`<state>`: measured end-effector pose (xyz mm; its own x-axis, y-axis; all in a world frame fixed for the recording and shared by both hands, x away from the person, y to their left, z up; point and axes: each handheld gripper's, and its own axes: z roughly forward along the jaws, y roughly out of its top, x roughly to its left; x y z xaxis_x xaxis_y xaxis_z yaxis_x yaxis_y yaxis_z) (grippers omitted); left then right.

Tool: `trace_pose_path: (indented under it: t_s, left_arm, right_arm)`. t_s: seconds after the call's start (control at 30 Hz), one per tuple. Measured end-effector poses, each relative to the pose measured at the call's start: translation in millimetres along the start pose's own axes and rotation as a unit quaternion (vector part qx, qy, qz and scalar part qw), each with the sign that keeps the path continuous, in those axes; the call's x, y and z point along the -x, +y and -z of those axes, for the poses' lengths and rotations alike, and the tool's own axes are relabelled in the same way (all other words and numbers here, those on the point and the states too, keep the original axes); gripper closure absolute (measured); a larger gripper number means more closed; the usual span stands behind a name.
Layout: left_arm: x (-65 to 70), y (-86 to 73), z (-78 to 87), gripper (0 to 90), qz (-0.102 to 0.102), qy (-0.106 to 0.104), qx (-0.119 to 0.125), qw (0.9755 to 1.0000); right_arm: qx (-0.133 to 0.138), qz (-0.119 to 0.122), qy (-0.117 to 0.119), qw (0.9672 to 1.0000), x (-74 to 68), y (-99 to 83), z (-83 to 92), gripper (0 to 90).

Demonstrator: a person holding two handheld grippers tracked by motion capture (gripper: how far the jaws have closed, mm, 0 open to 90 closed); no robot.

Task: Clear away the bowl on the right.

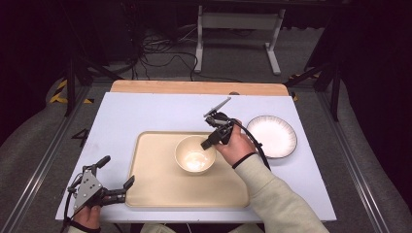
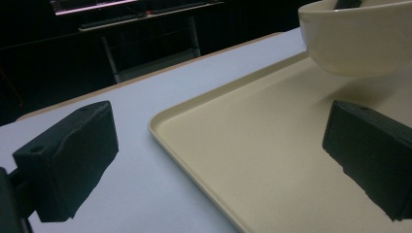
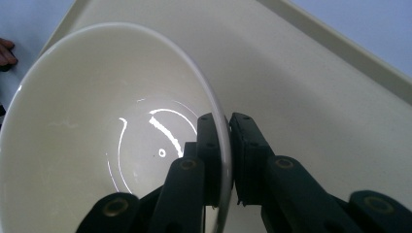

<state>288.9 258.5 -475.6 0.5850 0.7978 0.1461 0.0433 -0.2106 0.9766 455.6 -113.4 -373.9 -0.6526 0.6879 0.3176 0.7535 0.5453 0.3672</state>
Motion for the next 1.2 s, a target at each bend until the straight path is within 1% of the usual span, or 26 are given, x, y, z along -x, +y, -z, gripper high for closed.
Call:
trace_pose_path:
  t_s: [0.2, 0.4, 0.57, 0.63, 0.67, 0.8, 0.93, 1.03, 1.1, 1.2]
  left_arm:
    - [-0.1, 0.0, 0.0, 0.2, -0.001, 0.0, 0.0, 1.0]
    - [0.0, 0.1, 0.0, 0.2, -0.003, 0.0, 0.0, 1.0]
    - [0.1, 0.1, 0.0, 0.3, -0.004, 0.0, 0.0, 1.0]
    - [0.0, 0.2, 0.1, 0.3, -0.008, -0.001, -0.001, 1.0]
    - [-0.1, 0.2, 0.1, 0.3, -0.007, -0.001, -0.001, 1.0]
    - [-1.8, -0.3, 0.2, 0.3, 0.009, -0.001, 0.003, 1.0]
    - [-3.0, -0.1, -0.4, 0.3, 0.016, 0.0, 0.0, 0.9999]
    - [-2.5, 0.0, -0.3, 0.3, 0.012, 0.0, -0.001, 0.9999]
    - [-1.3, -0.1, -0.1, 0.2, 0.01, 0.005, 0.0, 0.9999]
    - [-0.8, 0.1, -0.6, 0.3, 0.006, 0.005, -0.001, 1.0]
  right_arm:
    - [-0.005, 0.002, 0.003, 1.0, 0.0, -0.6, -11.8, 83.0]
    - [-0.004, -0.001, 0.015, 0.9999, -0.8, -1.6, -19.4, 82.9]
    - [-0.007, -0.004, 0.018, 0.9998, -1.1, -2.0, -25.2, 82.9]
    - [-0.009, -0.003, 0.018, 0.9998, -0.3, -2.3, -27.9, 82.9]
    - [-0.009, -0.003, 0.017, 0.9998, -0.1, -2.4, -29.3, 82.8]
    - [-0.01, -0.006, 0.018, 0.9998, 0.3, -2.8, -32.6, 82.8]
    - [-0.013, -0.007, 0.018, 0.9997, 0.3, -3.0, -35.8, 82.5]
    - [-0.017, -0.006, 0.013, 0.9998, 0.0, -3.3, -38.7, 82.1]
    - [-0.015, -0.004, 0.015, 0.9998, 0.5, -3.6, -40.6, 82.0]
    - [-0.016, -0.002, 0.017, 0.9997, 0.0, -3.6, -40.7, 81.6]
